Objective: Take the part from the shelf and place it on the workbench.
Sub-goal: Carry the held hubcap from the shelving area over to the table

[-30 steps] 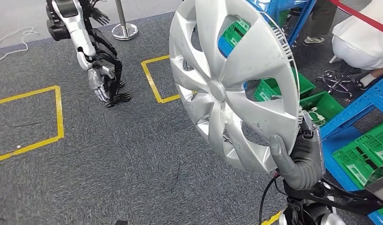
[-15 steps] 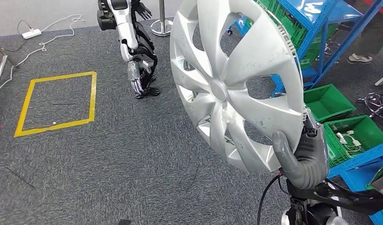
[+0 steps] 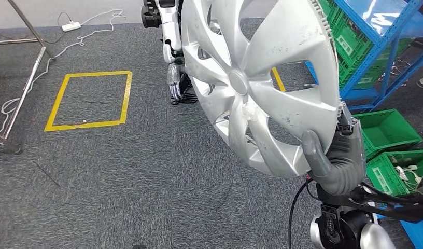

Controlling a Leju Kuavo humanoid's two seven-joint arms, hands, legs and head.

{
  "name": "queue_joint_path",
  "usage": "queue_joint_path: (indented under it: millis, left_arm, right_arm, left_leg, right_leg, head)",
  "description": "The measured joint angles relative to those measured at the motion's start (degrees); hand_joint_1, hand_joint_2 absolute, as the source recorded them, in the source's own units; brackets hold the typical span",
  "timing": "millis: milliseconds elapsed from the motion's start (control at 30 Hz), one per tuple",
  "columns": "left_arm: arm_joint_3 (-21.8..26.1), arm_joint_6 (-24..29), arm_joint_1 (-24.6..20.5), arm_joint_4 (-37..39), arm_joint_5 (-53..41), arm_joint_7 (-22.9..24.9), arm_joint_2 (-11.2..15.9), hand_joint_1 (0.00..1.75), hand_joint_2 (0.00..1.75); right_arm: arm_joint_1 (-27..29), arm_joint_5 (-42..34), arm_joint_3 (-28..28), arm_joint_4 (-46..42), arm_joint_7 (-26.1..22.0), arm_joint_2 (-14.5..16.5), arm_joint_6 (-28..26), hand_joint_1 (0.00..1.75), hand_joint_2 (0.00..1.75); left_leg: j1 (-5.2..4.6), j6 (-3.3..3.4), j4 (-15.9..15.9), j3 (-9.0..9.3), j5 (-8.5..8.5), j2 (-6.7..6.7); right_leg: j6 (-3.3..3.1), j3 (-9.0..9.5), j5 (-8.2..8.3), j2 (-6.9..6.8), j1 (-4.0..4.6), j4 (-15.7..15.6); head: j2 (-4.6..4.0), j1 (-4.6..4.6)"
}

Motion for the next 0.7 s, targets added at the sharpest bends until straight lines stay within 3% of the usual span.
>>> queue_joint_path:
  millis: [67,133,200,233,267,300,367,433,500,567,633,700]
  left_arm:
    - [0.0,0.0,0.0,0.0,0.1,0.2,-0.1,0.00,1.75]
    - [0.0,0.1,0.0,0.0,0.3,0.4,-0.1,0.00,1.75]
    - [0.0,0.1,-0.1,0.0,0.4,0.4,-0.1,0.00,1.75]
    - [0.0,0.1,-0.1,0.0,0.4,0.2,-0.1,0.00,1.75]
    - [0.0,0.1,-0.1,0.0,0.4,0.1,-0.1,0.00,1.75]
    - [0.0,0.2,0.0,0.1,0.4,0.0,-0.1,0.00,1.75]
    - [0.0,0.2,0.0,0.1,0.4,-0.1,-0.1,0.00,1.75]
    - [0.0,0.2,-0.1,0.1,0.4,-0.2,-0.2,0.00,1.75]
    - [0.0,0.2,-0.1,0.1,0.4,-0.2,-0.4,0.00,1.75]
    - [0.0,0.2,0.0,0.1,0.4,-0.2,-0.5,0.00,1.75]
    - [0.0,0.2,0.1,0.1,0.4,-0.2,-0.4,0.00,1.75]
    - [0.0,0.2,0.0,0.1,0.4,-0.2,-0.4,0.00,1.75]
  right_arm:
    - [-0.3,-0.1,0.2,0.0,0.0,0.0,0.1,1.75,1.75]
    - [-0.5,-0.3,0.4,0.1,0.0,0.0,0.3,1.75,1.75]
    - [-0.5,-0.6,0.6,0.1,0.0,-0.1,0.5,1.75,1.75]
    - [-0.4,-0.7,0.7,0.2,0.0,-0.1,0.6,1.75,1.75]
    - [-0.3,-0.7,0.8,0.3,0.0,-0.1,0.6,1.75,1.75]
    - [-0.3,-0.8,0.8,0.4,0.0,-0.1,0.7,1.75,1.75]
    - [-0.2,-0.9,0.9,0.6,0.0,-0.1,0.7,1.75,1.75]
    - [-0.3,-0.9,0.9,0.6,0.0,-0.2,0.7,1.75,1.75]
    - [-0.4,-0.9,0.9,0.6,-0.1,-0.2,0.7,1.75,1.75]
    - [-0.4,-0.9,0.9,0.6,-0.1,-0.2,0.8,1.75,1.75]
    - [-0.5,-0.9,0.9,0.6,-0.2,-0.2,0.8,1.75,1.75]
    - [-0.5,-0.8,1.0,0.6,-0.2,-0.3,0.8,1.75,1.75]
  left_leg:
    - [-0.02,0.94,-0.2,-0.17,0.22,-1.06]
    - [0.08,1.62,-0.3,-0.20,0.44,-2.18]
    - [0.01,2.10,-0.3,-0.29,0.58,-3.34]
    - [-0.10,2.26,-0.3,-0.34,0.63,-3.97]
    - [-0.24,2.36,-0.3,-0.37,0.68,-4.67]
    - [-0.36,2.42,-0.3,-0.36,0.72,-5.40]
    - [-0.50,2.49,-0.3,-0.22,0.80,-6.95]
    - [-0.43,2.31,-0.2,-0.29,0.97,-8.32]
    - [-0.16,1.74,-0.2,-0.82,1.34,-9.46]
    - [0.02,1.10,-0.2,-1.35,1.64,-9.99]
    - [-0.17,0.61,1.3,-2.25,0.34,-7.23]
    - [-0.16,0.03,6.6,-4.77,-3.02,-4.27]
  right_leg:
    - [0.45,0.12,-0.33,-0.32,-0.20,0.1]
    - [0.94,-0.82,-2.41,1.48,-0.49,2.6]
    - [1.14,-3.85,-6.36,3.86,-0.64,9.7]
    - [1.10,-5.66,-7.99,4.38,-0.65,13.6]
    - [0.97,-6.94,-8.63,4.59,-0.64,16.2]
    - [0.72,-7.39,-8.12,4.72,-0.61,16.9]
    - [-0.11,-5.28,-3.97,5.58,-0.39,11.6]
    - [-1.07,-2.14,-0.20,8.13,-0.13,4.2]
    - [-1.65,-0.98,0.51,9.41,0.07,1.1]
    - [-1.77,-0.73,0.67,8.16,0.13,0.1]
    - [-1.81,-0.16,1.28,6.76,0.01,-1.3]
    - [-1.90,0.15,1.61,5.38,-0.04,-1.9]
  head:
    - [0.01,0.18]
    - [0.00,0.36]
    - [0.00,0.64]
    - [0.00,0.75]
    - [0.01,0.79]
    - [0.01,0.81]
    - [0.01,0.85]
    - [0.00,0.81]
    - [0.00,0.90]
    - [0.00,1.01]
    - [-0.01,0.87]
    - [-0.01,0.67]
